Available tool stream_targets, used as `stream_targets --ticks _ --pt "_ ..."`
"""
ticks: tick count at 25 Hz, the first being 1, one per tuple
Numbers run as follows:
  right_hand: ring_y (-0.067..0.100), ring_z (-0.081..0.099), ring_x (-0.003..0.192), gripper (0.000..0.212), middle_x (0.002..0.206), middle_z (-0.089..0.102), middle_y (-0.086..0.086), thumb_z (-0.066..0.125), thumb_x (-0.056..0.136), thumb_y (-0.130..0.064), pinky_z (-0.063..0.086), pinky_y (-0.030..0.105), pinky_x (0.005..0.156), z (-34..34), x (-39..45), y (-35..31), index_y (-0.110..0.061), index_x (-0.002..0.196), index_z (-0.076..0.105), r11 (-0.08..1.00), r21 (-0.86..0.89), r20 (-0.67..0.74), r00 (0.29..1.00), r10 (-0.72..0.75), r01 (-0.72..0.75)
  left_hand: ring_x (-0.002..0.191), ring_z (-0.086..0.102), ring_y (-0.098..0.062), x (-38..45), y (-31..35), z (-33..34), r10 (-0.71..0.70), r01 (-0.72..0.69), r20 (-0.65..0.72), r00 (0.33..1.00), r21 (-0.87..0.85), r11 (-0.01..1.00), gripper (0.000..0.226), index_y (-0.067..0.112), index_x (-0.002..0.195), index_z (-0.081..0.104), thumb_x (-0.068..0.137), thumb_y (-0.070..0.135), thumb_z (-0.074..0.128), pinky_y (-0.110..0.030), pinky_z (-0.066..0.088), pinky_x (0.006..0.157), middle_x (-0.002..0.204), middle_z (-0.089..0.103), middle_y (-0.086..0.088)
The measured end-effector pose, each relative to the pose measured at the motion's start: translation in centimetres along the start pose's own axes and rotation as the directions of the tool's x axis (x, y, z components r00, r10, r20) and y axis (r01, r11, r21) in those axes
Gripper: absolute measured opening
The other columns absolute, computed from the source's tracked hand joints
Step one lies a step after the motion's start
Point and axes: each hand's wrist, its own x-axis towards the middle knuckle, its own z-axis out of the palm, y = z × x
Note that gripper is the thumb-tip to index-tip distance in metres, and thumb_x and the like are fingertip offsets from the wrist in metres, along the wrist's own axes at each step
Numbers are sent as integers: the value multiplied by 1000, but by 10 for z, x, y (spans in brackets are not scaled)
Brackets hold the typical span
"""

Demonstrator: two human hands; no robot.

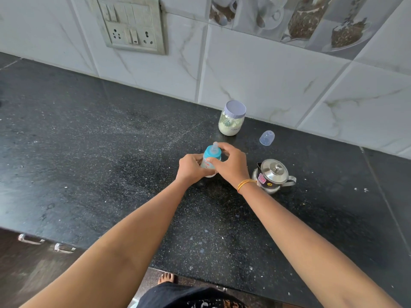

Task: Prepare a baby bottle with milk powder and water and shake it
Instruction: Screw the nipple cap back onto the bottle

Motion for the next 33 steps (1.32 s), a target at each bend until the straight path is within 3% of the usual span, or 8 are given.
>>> stream_targets --ticks 5,8,12,17,19,21,24,33 --pt "13 51 127 61 137 56 0 72 80 -1 44 35 107 -12 23 -2 -21 135 53 1000 10 395 919 8 -13 72 60 -2 2 4 -5 17 -19 30 999 38 999 52 24 114 72 65 32 86 -16 42 63 88 72 7" --pt "11 56 117 55 130 62 -1 75 78 -8 47 36 105 -5 16 0 -23 128 60 999 25 307 951 31 -41 55 55 4 -5 3 2 46 -46 -20 999 -9 999 34 26 99 74 66 27 83 -10 39 53 66 65 12" --pt "13 61 112 50 125 65 0 76 79 -25 47 29 101 21 -7 4 -20 127 60 999 32 -17 1000 20 -20 46 50 7 -12 5 10 81 -88 -118 990 -50 995 14 28 75 64 74 19 73 -9 36 50 52 56 15" --pt "15 62 110 44 120 67 0 74 81 -30 43 25 96 58 -19 -12 -16 121 64 995 63 -347 933 93 -76 52 44 -3 -9 -2 20 -24 16 -170 985 -48 999 21 12 65 57 84 16 64 -20 34 48 56 55 8" --pt "10 62 106 45 116 68 -4 78 76 -28 45 23 97 50 -11 -12 -20 118 65 990 117 -267 957 113 -84 50 46 -2 -7 -3 17 6 -12 -154 988 -41 999 19 15 66 57 80 19 69 -21 36 51 56 55 9" --pt "5 62 105 50 116 68 -6 81 72 -20 46 24 101 29 4 -4 -23 119 65 983 153 16 995 96 -98 49 52 4 -8 -1 11 76 -79 -105 992 -28 996 14 22 75 64 71 22 78 -11 37 50 57 57 13" --pt "7 57 116 55 127 63 -5 76 76 -7 44 33 107 -1 20 5 -22 127 59 991 114 392 920 18 -68 46 53 10 -9 1 4 76 -79 -35 997 -84 993 26 27 89 70 67 19 82 -8 39 44 60 60 13" --pt "5 59 111 54 122 66 -5 84 71 -22 48 18 96 19 -5 9 -19 120 62 985 166 33 999 34 -39 59 58 16 -14 -4 16 106 -126 -129 986 -156 980 20 31 85 67 71 23 78 -6 40 55 64 64 20"
